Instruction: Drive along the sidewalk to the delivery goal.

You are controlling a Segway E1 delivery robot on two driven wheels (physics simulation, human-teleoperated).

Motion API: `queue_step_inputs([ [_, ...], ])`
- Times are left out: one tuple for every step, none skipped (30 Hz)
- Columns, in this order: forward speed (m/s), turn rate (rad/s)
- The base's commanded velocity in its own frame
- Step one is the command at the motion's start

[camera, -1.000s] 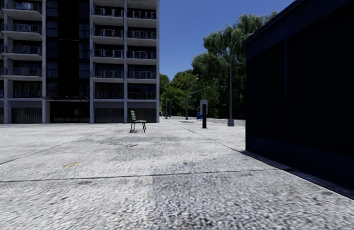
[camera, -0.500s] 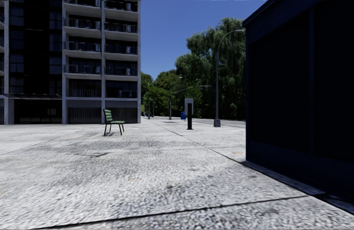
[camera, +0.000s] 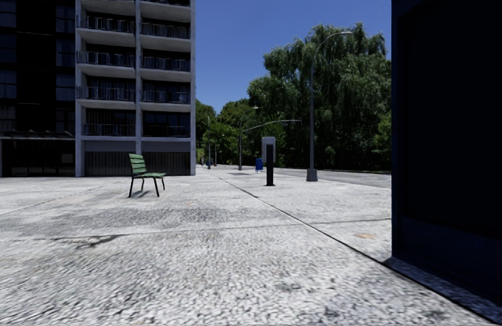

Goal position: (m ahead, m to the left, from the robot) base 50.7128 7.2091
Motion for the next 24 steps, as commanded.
queue_step_inputs([
  [2.0, 0.0],
  [2.0, 0.0],
  [2.0, 0.0],
  [2.0, 0.0],
  [2.0, 0.0],
  [2.0, 0.0],
  [2.0, 0.0],
  [2.0, 0.0],
  [2.0, 0.0],
  [2.0, 0.0],
  [2.0, 0.0],
  [2.0, 0.0],
  [2.0, 0.0],
  [2.0, 0.0],
  [2.0, 0.0],
  [2.0, 0.0],
  [2.0, 0.0],
  [2.0, 0.0],
  [2.0, 0.0],
  [2.0, 0.0],
  [2.0, 0.0],
  [2.0, 0.0],
  [2.0, 0.0],
  [2.0, 0.0],
])
